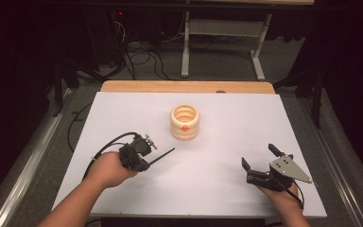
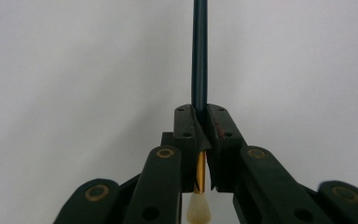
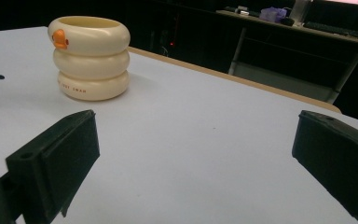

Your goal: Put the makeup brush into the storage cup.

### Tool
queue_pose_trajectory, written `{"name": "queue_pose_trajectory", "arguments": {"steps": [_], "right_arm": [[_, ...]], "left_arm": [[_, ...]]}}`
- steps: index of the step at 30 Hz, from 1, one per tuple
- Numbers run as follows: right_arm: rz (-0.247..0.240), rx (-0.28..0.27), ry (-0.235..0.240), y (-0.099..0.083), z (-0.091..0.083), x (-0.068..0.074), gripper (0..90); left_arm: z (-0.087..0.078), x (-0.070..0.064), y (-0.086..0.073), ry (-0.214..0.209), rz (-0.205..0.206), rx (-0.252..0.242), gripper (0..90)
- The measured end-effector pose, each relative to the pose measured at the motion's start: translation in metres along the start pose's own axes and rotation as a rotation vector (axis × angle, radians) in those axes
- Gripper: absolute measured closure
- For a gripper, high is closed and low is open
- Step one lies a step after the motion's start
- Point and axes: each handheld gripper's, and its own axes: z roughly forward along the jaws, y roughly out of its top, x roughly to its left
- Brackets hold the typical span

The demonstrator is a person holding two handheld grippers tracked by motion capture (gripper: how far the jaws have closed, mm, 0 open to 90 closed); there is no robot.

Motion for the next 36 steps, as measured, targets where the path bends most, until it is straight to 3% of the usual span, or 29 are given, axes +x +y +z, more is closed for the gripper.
{"name": "queue_pose_trajectory", "arguments": {"steps": [8,18,19,25,32,36], "right_arm": [[-0.005,-0.003,0.006,0.000,0.000,0.000,2.7],[-0.014,-0.013,0.014,0.000,0.000,0.001,3.1],[-0.013,-0.012,0.015,0.000,0.000,0.001,3.1],[-0.012,-0.013,0.025,0.000,0.000,0.002,5.1],[-0.001,-0.027,0.047,0.001,0.001,0.003,15.0],[0.014,-0.032,0.027,0.008,0.001,0.004,16.0]], "left_arm": [[0.000,-0.028,0.018,-0.025,0.133,0.019,83.4],[0.001,-0.046,0.033,-0.046,0.214,0.005,83.5],[0.002,-0.048,0.034,-0.055,0.236,-0.003,83.5],[0.004,-0.055,0.038,-0.067,0.266,-0.002,83.5],[0.007,-0.056,0.040,-0.067,0.278,0.012,83.5],[0.008,-0.054,0.041,-0.070,0.274,0.012,83.5]]}}
